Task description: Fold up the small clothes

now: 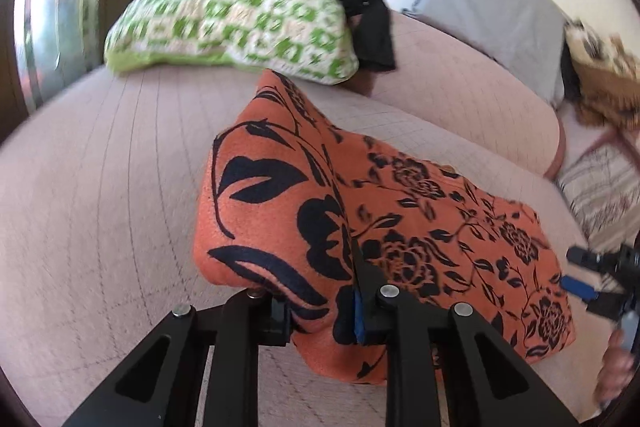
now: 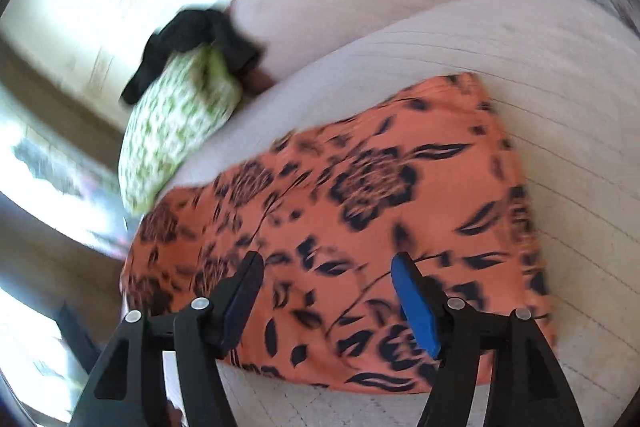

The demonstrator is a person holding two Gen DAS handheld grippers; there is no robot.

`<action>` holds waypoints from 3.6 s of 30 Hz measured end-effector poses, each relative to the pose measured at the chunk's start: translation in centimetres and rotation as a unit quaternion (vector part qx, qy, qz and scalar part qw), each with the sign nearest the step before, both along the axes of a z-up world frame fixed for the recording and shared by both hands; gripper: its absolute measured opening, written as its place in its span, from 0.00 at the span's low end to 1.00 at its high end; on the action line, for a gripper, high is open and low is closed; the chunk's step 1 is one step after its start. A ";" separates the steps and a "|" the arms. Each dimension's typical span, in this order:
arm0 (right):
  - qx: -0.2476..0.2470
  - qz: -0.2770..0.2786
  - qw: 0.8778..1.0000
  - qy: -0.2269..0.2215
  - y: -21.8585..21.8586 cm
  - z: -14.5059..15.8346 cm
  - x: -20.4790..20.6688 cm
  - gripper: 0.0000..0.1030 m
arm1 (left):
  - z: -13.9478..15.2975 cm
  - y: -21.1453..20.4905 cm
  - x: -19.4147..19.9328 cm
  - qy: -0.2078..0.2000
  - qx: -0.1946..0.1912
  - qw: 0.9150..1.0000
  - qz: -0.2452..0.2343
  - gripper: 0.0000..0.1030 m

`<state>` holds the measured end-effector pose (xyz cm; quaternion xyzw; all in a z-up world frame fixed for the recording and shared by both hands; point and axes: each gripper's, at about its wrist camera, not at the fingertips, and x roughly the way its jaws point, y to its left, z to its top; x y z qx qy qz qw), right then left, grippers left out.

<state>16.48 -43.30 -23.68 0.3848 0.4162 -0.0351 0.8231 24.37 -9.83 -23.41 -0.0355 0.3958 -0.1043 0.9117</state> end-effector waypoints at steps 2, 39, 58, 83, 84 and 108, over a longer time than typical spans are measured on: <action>0.025 -0.014 1.000 0.004 -1.3 -0.6 -0.3 0.69 | 1.2 -2.3 -0.4 -0.014 0.028 0.999 -0.020 0.21; 0.039 0.047 0.998 0.012 2.7 -3.8 5.1 0.30 | -0.9 -10.1 -2.7 0.064 0.098 0.984 -0.134 0.83; 0.124 -0.046 0.988 -0.080 -6.8 -1.7 -0.3 1.00 | 0.6 -14.7 -5.0 0.015 0.101 0.973 -0.209 0.83; -0.094 -0.013 0.992 -0.083 0.7 1.5 -0.1 0.03 | 0.4 -12.3 -2.2 0.052 0.112 0.980 -0.154 0.83; -0.078 -0.014 0.994 -0.079 -0.1 1.2 -0.3 0.03 | 0.3 -13.1 -2.4 0.049 0.114 0.979 -0.163 0.83; 0.126 0.042 0.991 -0.035 -1.5 -5.8 3.4 0.28 | -1.6 -9.2 0.6 0.082 0.102 0.983 -0.130 0.83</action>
